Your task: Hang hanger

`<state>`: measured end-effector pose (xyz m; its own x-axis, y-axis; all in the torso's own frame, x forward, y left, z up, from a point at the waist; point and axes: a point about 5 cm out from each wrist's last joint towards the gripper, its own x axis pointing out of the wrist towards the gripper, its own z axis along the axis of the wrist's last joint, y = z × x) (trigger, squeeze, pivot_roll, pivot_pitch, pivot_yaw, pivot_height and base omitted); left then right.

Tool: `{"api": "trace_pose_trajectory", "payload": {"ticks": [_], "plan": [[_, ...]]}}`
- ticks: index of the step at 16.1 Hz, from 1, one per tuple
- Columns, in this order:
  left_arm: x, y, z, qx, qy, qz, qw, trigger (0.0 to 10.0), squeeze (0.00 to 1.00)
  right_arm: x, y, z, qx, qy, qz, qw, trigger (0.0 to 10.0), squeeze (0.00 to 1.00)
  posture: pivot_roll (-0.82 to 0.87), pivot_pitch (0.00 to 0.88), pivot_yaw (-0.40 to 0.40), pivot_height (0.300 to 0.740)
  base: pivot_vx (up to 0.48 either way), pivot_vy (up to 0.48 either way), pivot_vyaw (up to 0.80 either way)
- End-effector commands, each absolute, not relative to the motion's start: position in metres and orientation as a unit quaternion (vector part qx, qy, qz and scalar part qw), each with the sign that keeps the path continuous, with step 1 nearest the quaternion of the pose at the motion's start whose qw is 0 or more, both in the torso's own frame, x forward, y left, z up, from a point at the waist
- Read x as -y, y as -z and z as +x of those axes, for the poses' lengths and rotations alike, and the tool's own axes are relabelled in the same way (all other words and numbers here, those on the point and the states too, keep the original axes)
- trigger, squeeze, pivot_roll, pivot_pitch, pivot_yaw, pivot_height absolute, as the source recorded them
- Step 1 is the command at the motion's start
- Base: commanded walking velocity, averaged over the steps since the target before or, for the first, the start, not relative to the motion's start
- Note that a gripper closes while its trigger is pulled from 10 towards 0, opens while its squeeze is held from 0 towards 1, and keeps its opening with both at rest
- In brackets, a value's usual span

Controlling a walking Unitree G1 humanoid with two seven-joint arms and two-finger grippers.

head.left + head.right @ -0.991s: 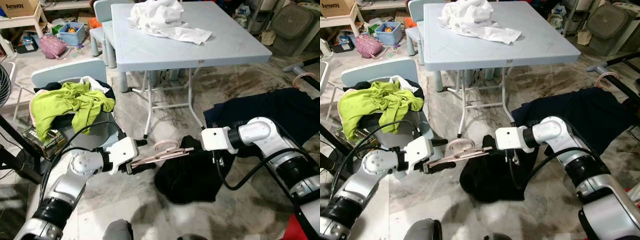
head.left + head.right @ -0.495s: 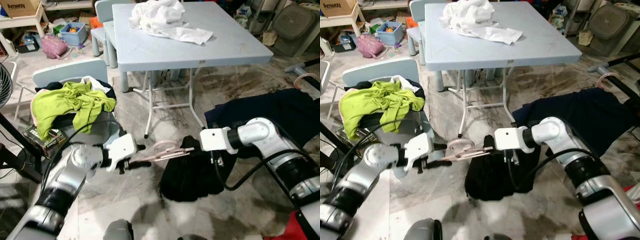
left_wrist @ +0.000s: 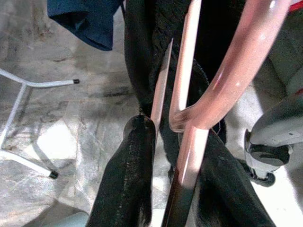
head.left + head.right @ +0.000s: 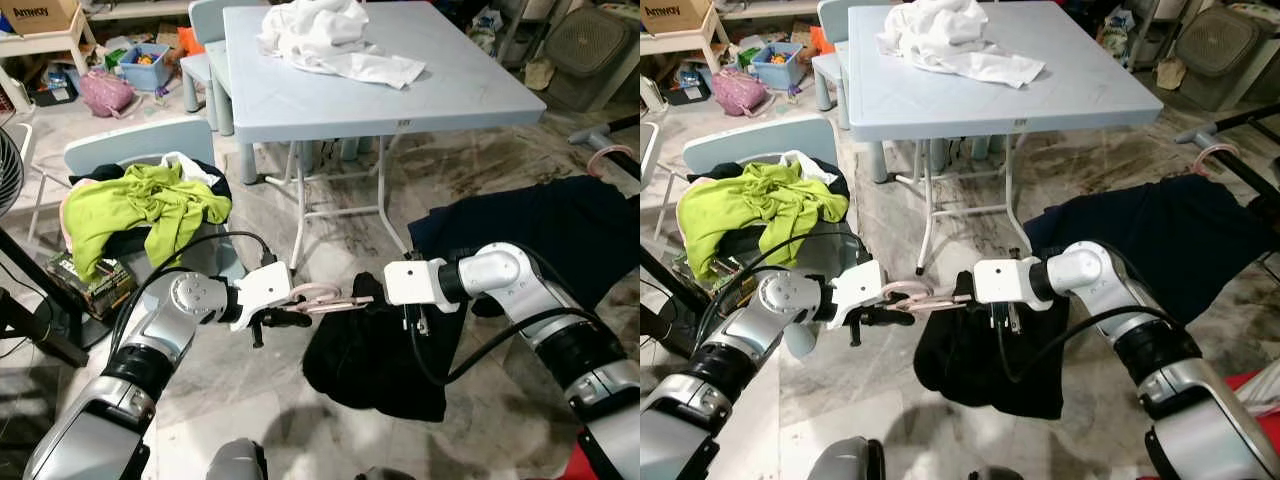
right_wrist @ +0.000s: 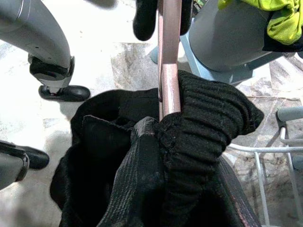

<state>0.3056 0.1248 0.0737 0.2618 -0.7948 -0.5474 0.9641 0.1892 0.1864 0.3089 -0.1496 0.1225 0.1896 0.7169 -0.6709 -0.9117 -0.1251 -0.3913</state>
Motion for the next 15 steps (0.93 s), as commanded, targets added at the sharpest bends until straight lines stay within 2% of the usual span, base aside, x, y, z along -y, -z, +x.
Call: {"api": "trace_pose_trajectory", "payload": {"ticks": [1, 5, 9, 13, 15], "plan": [[-0.120, -0.077, 0.309, -0.163, 0.593, 0.264, 0.743, 0.0, 0.00, 0.141, -0.130, 0.309, -0.096, -0.630, -0.412, 0.651, 10.0, 0.00, -0.07, 0.035, -0.012, 0.740, 0.000, 0.000, 0.00], [-0.120, -0.072, 0.308, -0.179, 0.599, 0.261, 0.736, 0.0, 0.00, 0.141, -0.132, 0.310, -0.099, -0.629, -0.410, 0.653, 10.0, 0.00, -0.08, 0.034, -0.015, 0.740, 0.000, 0.000, 0.00], [-0.128, -0.070, 0.311, -0.192, 0.587, 0.298, 0.728, 0.0, 0.00, 0.143, -0.131, 0.309, -0.110, -0.632, -0.411, 0.647, 10.0, 0.00, -0.08, 0.031, -0.020, 0.740, 0.000, 0.000, 0.00], [-0.135, -0.069, 0.313, -0.197, 0.572, 0.306, 0.735, 0.0, 0.00, 0.144, -0.129, 0.309, -0.116, -0.633, -0.411, 0.646, 10.0, 0.00, -0.08, 0.028, -0.023, 0.740, 0.000, 0.000, 0.00], [-0.139, -0.069, 0.316, -0.196, 0.551, 0.314, 0.747, 0.0, 0.00, 0.144, -0.129, 0.309, -0.119, -0.632, -0.412, 0.645, 10.0, 0.00, -0.08, 0.030, -0.027, 0.740, 0.000, 0.000, 0.00]]}}
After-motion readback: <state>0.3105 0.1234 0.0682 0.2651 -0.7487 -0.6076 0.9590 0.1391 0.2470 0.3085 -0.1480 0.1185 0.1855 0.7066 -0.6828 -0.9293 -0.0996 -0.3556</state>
